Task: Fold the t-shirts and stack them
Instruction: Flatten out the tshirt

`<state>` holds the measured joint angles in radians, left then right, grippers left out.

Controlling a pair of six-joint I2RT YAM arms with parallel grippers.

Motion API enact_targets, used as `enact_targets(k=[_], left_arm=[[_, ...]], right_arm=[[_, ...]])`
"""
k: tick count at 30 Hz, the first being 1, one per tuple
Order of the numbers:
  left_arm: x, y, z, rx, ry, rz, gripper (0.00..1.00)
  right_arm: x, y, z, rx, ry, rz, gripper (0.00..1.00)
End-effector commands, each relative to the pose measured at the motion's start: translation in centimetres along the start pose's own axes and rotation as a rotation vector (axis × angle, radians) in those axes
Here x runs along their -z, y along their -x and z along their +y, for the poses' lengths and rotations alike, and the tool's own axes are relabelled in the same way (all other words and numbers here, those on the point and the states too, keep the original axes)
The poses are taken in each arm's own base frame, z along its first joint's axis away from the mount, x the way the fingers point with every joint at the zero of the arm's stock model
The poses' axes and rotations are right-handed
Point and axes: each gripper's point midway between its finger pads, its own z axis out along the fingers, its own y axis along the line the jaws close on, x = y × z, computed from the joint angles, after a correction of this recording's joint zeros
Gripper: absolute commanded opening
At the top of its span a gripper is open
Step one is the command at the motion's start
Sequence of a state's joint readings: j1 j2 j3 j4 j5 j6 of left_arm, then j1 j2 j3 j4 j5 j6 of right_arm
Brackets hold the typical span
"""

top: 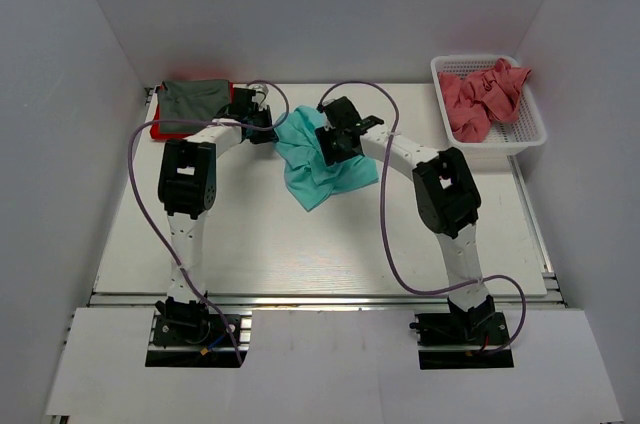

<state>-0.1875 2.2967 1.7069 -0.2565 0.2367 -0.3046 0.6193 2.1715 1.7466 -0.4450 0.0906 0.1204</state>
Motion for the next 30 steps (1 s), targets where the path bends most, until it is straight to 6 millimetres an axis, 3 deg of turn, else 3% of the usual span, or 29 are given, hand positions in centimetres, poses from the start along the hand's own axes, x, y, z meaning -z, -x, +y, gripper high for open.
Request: enact_targets(k=[1,4,5,8,9,10,12,13,15,16,18,19,20,21,22,23,24,25,26,27,28,29,30], left_arm=[[1.4,1.3,-1.6,-0.033,-0.050,-0.041,0.00],[2.1,1.5,-2.1,-0.048,-0.074,-0.048,0.00],[2.7,2.2,-2.5,-0.053,-0.080,-0.064,0.00],[4.6,3.2,-3.1,-0.073,-0.081,-0.103,0.00],[5.2,3.8,-3.4,-0.087,-0.086,-0.123,0.00],[6.0,4.2,-3.5,-0.090,-0.080,-0.139,0.00],[8.4,5.7,-4.3,-0.111,-0.077,-0.190,0.00],[9.4,6.3,-4.5,-0.115,-0.071,-0.212,0.00],[11.3,7.2,-4.7,-0.129,-0.052,-0.257,0.00],[13.7,8.2,-5.2,-0.148,-0.042,-0.306,0.00],[16.4,9.6,-5.9,-0.170,-0.038,-0.376,0.00],[17.3,9.2,-5.7,-0.168,-0.026,-0.383,0.00],[20.8,10.9,-7.1,-0.186,-0.050,-0.471,0.00],[22.3,11.3,-7.3,-0.198,-0.044,-0.506,0.00],[23.3,10.9,-7.2,-0.196,-0.033,-0.524,0.00],[25.0,11.3,-7.5,-0.209,-0.030,-0.564,0.00],[28.4,12.1,-8.2,-0.215,-0.031,-0.636,0.00],[29.6,11.8,-8.4,-0.226,-0.033,-0.653,0.00],[31.2,11.9,-8.8,-0.231,-0.041,-0.684,0.00],[33.1,12.3,-9.4,-0.237,-0.051,-0.724,0.00],[36.4,12.3,-10.2,-0.256,-0.065,-0.788,0.00],[37.9,12.1,-10.5,-0.260,-0.072,-0.815,0.00],[39.3,11.8,-10.8,-0.264,-0.079,-0.841,0.00]], right_arm=[[-0.2,1.9,-0.5,-0.010,-0.050,-0.071,0.50],[0.3,3.4,-0.8,-0.016,-0.061,-0.130,0.21],[0.8,4.2,-0.9,-0.023,-0.066,-0.160,0.00],[3.4,6.0,-1.9,-0.047,-0.116,-0.230,0.00],[5.4,7.5,-1.9,-0.053,-0.119,-0.293,0.00],[5.3,6.8,-2.6,-0.058,-0.148,-0.301,0.00],[9.7,9.3,-3.3,-0.091,-0.171,-0.417,0.00],[10.2,8.5,-4.4,-0.110,-0.227,-0.416,0.00],[14.6,10.2,-5.2,-0.133,-0.262,-0.509,0.00],[15.1,9.7,-6.3,-0.136,-0.313,-0.511,0.00],[19.0,10.5,-7.0,-0.151,-0.341,-0.582,0.00],[20.1,10.5,-7.5,-0.159,-0.364,-0.598,0.00],[21.9,10.7,-7.8,-0.148,-0.377,-0.625,0.00],[23.7,10.7,-8.0,-0.156,-0.385,-0.657,0.00],[26.2,11.3,-8.3,-0.159,-0.393,-0.715,0.00],[26.2,10.5,-8.6,-0.143,-0.405,-0.712,0.00],[28.5,10.8,-8.7,-0.148,-0.407,-0.762,0.00],[31.2,11.3,-8.7,-0.152,-0.399,-0.831,0.00],[31.5,10.6,-8.8,-0.149,-0.402,-0.836,0.00],[34.1,10.8,-8.6,-0.151,-0.385,-0.892,0.00],[36.5,10.8,-8.4,-0.157,-0.360,-0.950,0.00],[37.4,10.6,-8.2,-0.156,-0.349,-0.970,0.00],[39.7,10.4,-7.8,-0.148,-0.312,-1.021,0.00]])
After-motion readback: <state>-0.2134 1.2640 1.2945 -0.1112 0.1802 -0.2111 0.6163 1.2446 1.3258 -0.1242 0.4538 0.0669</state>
